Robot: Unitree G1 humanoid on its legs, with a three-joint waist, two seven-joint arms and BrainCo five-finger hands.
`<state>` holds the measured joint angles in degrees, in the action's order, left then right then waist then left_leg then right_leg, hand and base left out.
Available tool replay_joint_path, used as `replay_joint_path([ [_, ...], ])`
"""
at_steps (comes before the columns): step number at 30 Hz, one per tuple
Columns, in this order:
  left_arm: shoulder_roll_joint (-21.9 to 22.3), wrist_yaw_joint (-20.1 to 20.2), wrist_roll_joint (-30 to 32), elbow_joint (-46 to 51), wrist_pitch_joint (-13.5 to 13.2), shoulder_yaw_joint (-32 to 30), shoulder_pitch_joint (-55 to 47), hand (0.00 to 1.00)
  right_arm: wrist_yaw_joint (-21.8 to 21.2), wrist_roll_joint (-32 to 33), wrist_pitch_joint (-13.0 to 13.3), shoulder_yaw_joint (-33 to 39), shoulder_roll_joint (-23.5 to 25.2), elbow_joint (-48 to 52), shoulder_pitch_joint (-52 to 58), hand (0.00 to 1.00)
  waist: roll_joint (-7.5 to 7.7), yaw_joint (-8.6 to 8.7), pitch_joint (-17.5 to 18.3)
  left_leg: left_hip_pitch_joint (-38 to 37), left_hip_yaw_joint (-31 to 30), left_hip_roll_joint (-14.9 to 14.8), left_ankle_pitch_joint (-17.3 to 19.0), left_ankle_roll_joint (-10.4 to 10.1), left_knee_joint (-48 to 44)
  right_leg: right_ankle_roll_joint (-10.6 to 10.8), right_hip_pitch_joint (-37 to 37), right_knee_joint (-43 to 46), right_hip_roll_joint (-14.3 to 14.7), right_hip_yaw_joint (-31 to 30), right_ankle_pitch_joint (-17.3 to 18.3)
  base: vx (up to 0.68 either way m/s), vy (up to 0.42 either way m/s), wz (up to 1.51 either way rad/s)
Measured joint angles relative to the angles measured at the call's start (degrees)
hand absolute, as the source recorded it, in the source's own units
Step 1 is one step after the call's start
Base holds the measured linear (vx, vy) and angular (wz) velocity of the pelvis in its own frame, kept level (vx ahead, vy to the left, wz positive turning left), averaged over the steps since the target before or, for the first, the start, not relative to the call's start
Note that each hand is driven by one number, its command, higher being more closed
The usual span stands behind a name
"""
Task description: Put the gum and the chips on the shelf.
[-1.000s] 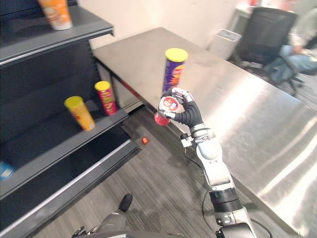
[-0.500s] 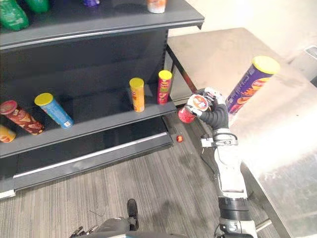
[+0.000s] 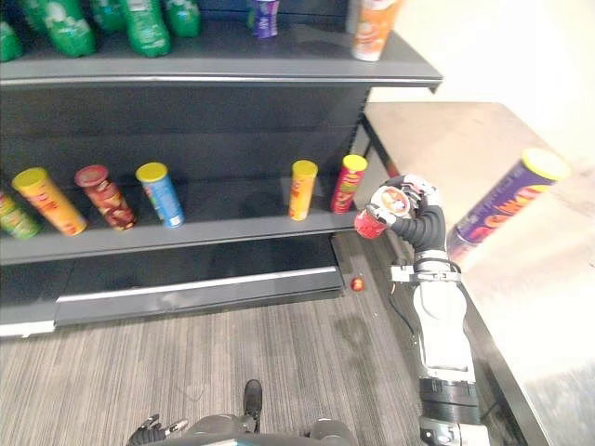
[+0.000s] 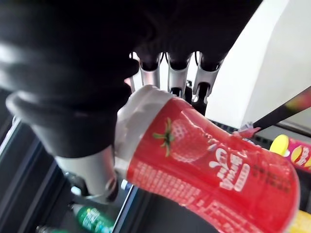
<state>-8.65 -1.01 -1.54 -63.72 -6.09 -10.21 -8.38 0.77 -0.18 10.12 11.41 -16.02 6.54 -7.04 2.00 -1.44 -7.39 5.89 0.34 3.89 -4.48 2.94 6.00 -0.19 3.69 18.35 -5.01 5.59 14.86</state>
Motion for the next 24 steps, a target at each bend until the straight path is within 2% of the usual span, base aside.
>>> replay_joint_path([
  [1, -0.01, -0.01, -0.01, -0.05, -0.01, -0.33, 0.16, 0.00, 0.02, 0.00, -0.02, 0.18, 0.01, 0.00, -0.04, 1.00, -0.01, -0.05, -0.03, 0.38, -0.91, 0.18, 0.01, -0.01, 0.01, -0.06, -0.12, -1.87, 0.39, -1.04, 0.03, -0.02, -0.055, 1.07],
  [2, -0.34, -0.04, -0.02, -0.41, -0.08, -1.04, 0.57, 0.00, 0.02, 0.01, -0.01, 0.58, 0.22, -0.04, -0.20, 1.00, 1.18, 0.24, -0.02, 1.05, -1.71, 1.57, 0.72, -1.24, 0.03, 1.89, -0.48, -5.79, 0.16, -3.02, -0.97, 0.01, -0.012, 1.01],
  [3, -0.28, -0.13, -0.04, -1.89, 0.01, -1.65, 1.71, 0.00, 0.05, 0.02, -0.23, 1.05, 0.31, -0.38, -0.06, 1.00, 2.82, 0.30, -0.76, 3.04, -1.15, 2.37, -0.04, 0.94, -7.61, 2.54, -0.39, -5.23, -1.15, -1.84, -1.36, 0.09, -0.051, 0.85],
  [4, -0.16, -0.06, -0.04, -2.47, 0.04, -1.85, 1.33, 0.00, 0.02, 0.01, -0.25, 1.02, 0.26, -0.32, 0.01, 1.00, 2.22, -0.13, -0.68, 3.19, -1.33, 2.05, -0.28, 0.62, -10.60, 2.60, -1.04, -4.85, -0.83, -1.57, -1.39, 0.12, -0.072, 0.61],
  [5, -0.05, -0.09, -0.02, -2.50, 0.11, -3.29, -0.70, 0.00, 0.12, 0.04, -0.19, 0.98, 0.91, -0.24, 0.01, 1.00, 1.44, -0.65, -0.53, 0.29, -4.24, 1.73, 0.47, -0.21, -5.67, 3.05, -2.07, -4.34, -0.05, -0.96, -1.54, 0.12, -0.118, 0.48],
  [6, -0.05, -0.17, -0.02, -2.29, -0.02, -4.04, -1.30, 0.00, 0.10, 0.04, -0.16, 0.85, 0.89, -0.19, 0.02, 1.00, 1.89, -0.35, -0.28, -0.73, -5.53, 1.72, -0.83, -0.71, -2.62, 2.87, -2.33, -5.29, 0.02, -0.13, -1.77, 0.08, -0.093, 0.54],
  [8, -0.02, -0.34, 0.00, -2.28, 0.05, -5.56, -1.02, 0.00, 0.09, 0.07, -0.12, 0.82, 0.24, -0.23, 0.03, 1.00, 1.93, -0.29, -0.14, -1.05, -7.46, 1.14, -2.63, -0.96, -0.07, 3.90, -3.05, -7.37, 0.64, 2.29, -2.67, 0.08, -0.079, 0.61],
  [9, 0.11, -0.32, -0.04, -2.27, 0.07, -6.25, -0.88, 0.00, 0.00, 0.09, -0.14, 0.26, 0.25, -0.44, -0.03, 1.00, 2.20, -0.58, -0.18, -0.50, -7.84, 0.74, -2.99, -0.96, -0.07, 3.56, -3.47, -8.57, 1.12, 3.40, -3.32, 0.09, -0.093, 0.59],
  [13, 1.08, -0.28, -0.02, -1.96, 0.48, -8.22, -1.15, 0.00, -1.35, 0.20, -0.13, -4.21, 0.28, -0.71, -0.08, 1.00, 2.28, -1.83, -0.11, -0.43, -10.00, 0.68, -2.87, -1.19, -0.04, 3.44, -5.30, -10.34, 1.66, 5.09, -3.97, 0.10, -0.086, 0.29],
  [24, 1.11, -0.08, 0.11, -0.30, 0.58, -7.44, -0.94, 0.00, -2.93, 0.26, -0.16, -10.46, 0.27, -2.75, -3.86, 1.00, 2.33, -1.71, -0.04, -1.48, -11.49, 0.60, -1.54, -1.74, -0.01, 3.38, -7.15, -10.27, 1.86, 4.87, -4.07, 0.05, -0.030, 0.09],
])
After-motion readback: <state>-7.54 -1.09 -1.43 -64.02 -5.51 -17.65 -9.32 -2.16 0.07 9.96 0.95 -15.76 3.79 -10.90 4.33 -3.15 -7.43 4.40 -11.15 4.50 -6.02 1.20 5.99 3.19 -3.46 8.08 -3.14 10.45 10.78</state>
